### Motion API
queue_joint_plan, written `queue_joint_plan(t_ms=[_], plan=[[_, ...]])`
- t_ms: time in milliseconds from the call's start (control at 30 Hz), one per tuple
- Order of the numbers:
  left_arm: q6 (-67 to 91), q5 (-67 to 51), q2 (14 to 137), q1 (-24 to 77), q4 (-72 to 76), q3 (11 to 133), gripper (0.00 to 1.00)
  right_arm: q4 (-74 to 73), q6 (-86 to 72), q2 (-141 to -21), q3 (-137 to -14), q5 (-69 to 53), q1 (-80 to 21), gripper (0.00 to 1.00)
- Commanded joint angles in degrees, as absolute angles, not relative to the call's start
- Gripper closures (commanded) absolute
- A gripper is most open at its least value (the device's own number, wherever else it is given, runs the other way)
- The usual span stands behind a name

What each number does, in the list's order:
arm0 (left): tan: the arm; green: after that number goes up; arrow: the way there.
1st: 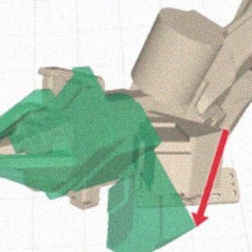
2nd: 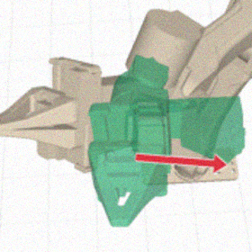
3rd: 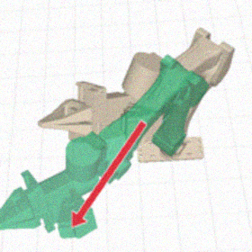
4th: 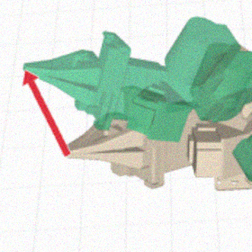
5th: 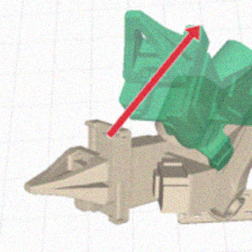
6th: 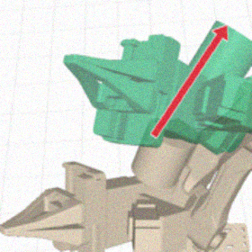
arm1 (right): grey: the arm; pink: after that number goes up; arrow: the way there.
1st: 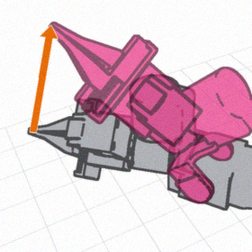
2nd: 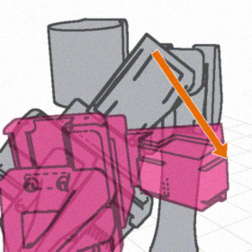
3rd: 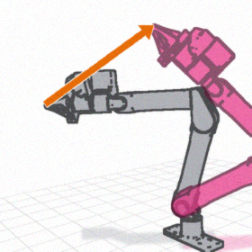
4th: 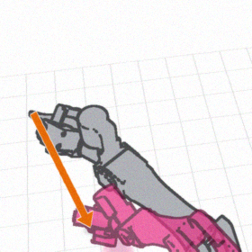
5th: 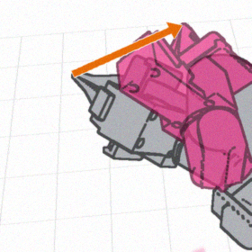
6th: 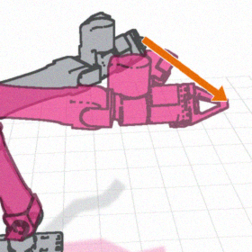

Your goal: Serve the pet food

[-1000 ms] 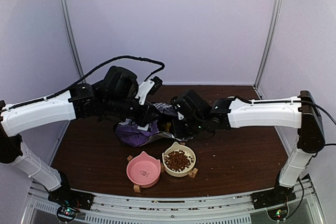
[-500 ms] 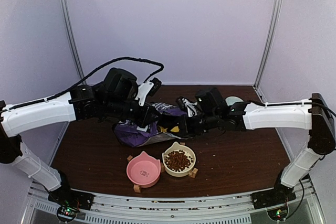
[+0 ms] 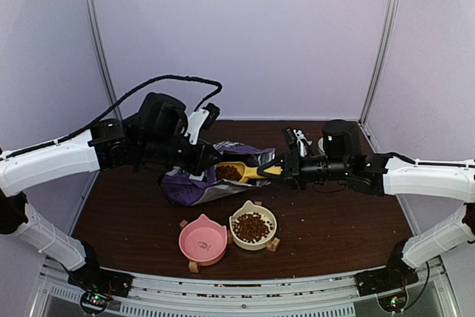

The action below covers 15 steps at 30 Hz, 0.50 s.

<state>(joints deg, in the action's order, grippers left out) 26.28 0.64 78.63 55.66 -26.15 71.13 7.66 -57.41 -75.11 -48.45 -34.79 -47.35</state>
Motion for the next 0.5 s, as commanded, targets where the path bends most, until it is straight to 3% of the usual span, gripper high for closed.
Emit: queue_joint_plan(t_ms=[0,467], plan=[[27.16,2.59,76.82,54.94,-23.29,70.76,1.0,15.15,-64.46,-71.26,-44.39,-37.66,-46.04,0.89],[28.67,5.66,76.6,54.34,-24.17,70.5,1.0,25.87,-72.97,-63.96,-34.72,-37.71,-42.49,0.88]])
